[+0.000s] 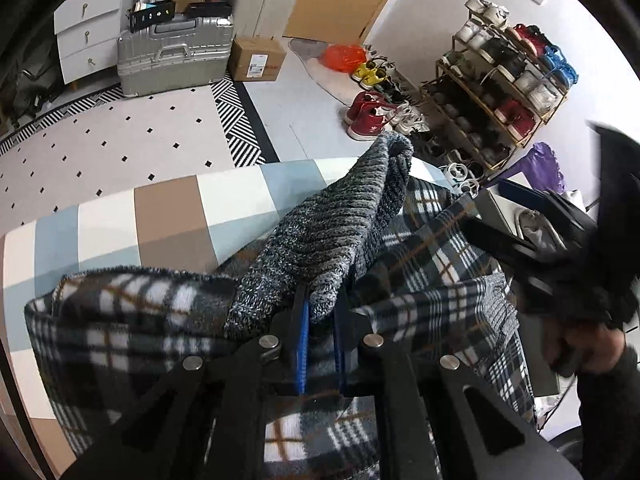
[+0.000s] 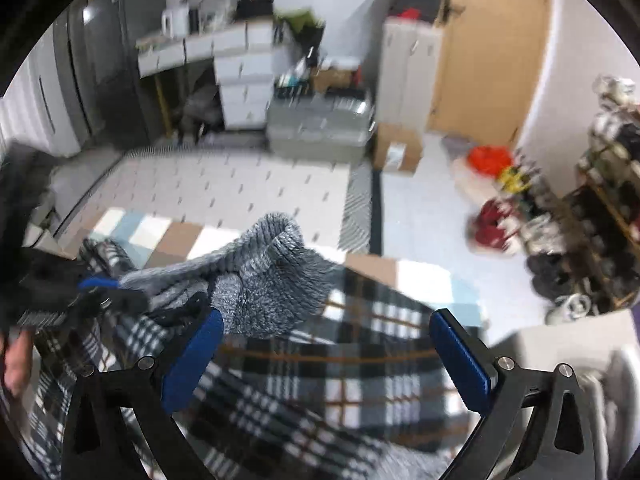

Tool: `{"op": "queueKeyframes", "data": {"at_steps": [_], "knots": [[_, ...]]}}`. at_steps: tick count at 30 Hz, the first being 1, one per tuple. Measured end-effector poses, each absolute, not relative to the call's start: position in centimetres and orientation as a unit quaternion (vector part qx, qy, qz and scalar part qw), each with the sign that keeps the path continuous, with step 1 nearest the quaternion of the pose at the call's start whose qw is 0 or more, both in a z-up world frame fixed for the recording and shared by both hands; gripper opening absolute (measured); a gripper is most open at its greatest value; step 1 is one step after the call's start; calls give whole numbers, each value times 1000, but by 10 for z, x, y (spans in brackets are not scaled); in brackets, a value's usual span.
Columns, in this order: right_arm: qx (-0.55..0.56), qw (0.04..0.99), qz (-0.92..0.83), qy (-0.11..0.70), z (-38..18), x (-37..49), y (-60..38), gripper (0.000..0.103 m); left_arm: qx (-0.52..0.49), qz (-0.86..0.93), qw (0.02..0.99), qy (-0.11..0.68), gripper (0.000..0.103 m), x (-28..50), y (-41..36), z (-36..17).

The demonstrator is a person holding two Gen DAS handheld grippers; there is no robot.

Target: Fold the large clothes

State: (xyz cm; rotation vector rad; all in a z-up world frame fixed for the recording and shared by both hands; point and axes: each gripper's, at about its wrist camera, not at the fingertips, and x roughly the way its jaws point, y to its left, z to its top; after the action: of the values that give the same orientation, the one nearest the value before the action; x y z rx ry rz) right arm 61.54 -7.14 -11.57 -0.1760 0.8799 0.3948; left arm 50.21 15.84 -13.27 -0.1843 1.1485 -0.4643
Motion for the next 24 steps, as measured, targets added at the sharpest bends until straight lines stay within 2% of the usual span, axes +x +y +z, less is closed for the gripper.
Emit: {"op": "queueKeyframes", "data": {"at_steps": [3,11,13,14,16,18,24], "knots": [[-116,866,184,451,-132,640,-47,103,-93,-219,808,539,5,509,160,-134],[-171,848,208,456,-158,675,-8,103,-74,-240,813,525,5,507,162,-122],[-165,849,203,460,-164,682,-8,99,-87,-242,810,527,5,507,166,-124],[-155,849,200,465,-166,683,-9,91,-93,-242,809,527,5,507,167,-124],[-132,845,205,476,-169,680,-13,36,-96,-243,809,527,5,506,165,-123],[-137,854,197,462,-162,667,-15,13,-89,-240,812,525,5,500,161,-117],[-127,897,196,374,-114,602,-34,12,-85,-242,834,488,5,456,160,-79]]}}
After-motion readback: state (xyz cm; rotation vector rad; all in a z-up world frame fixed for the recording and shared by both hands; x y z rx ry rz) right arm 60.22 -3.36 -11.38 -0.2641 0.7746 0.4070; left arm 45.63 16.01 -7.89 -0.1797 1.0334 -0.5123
